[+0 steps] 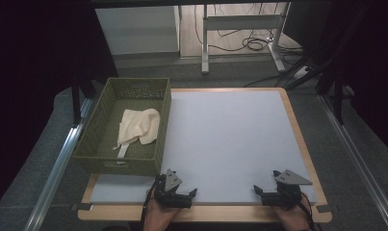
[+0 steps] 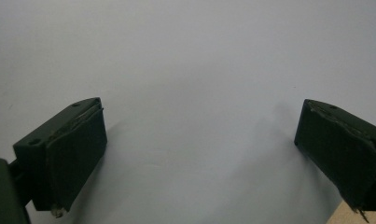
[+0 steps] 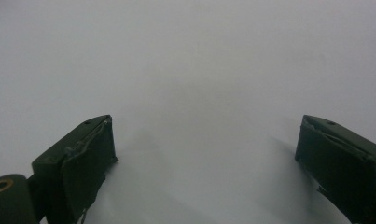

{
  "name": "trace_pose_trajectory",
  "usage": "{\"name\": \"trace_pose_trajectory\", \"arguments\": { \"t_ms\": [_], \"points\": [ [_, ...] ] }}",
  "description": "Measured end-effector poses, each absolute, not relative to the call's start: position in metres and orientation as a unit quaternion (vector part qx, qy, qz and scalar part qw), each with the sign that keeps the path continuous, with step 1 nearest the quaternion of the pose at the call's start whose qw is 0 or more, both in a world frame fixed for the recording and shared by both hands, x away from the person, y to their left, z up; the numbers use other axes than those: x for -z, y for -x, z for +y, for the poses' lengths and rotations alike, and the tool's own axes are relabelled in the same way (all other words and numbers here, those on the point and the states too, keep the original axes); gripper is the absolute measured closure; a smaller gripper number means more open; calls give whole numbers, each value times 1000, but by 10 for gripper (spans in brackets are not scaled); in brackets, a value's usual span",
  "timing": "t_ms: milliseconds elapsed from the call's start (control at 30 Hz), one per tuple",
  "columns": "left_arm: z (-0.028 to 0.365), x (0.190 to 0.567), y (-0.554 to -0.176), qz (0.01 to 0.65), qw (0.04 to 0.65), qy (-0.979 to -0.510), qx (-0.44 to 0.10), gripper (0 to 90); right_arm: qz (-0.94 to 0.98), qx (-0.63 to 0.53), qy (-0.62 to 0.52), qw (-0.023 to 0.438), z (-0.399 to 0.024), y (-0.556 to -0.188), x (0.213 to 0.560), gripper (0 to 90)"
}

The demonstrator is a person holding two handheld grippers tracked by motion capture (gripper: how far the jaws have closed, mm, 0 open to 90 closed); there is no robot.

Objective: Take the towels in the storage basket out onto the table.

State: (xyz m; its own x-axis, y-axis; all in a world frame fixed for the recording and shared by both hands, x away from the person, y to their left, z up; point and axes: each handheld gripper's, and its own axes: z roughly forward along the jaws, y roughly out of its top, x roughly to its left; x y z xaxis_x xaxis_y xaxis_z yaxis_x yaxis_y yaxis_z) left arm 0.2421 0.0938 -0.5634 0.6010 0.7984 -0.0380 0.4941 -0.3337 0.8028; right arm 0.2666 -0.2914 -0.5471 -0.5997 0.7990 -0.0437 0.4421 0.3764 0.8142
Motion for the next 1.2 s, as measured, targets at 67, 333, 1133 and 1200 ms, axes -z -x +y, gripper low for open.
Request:
{"name": "trace_pose_trajectory", "arguments": {
  "t_ms": [67, 333, 1133, 1200],
  "points": [
    [94, 563, -242, 407, 410, -795, -186, 23, 799, -401, -388, 223, -291, -267, 547, 47],
    [94, 563, -243, 405, 412, -795, -184, 23, 799, -401, -388, 222, -291, -267, 547, 47],
    [94, 561, -244, 406, 413, -796, -177, 30, 799, -401, -389, 223, -291, -267, 547, 47],
    [95, 559, -244, 404, 415, -796, -177, 32, 799, -401, -389, 223, -291, -267, 547, 47]
  ]
}}
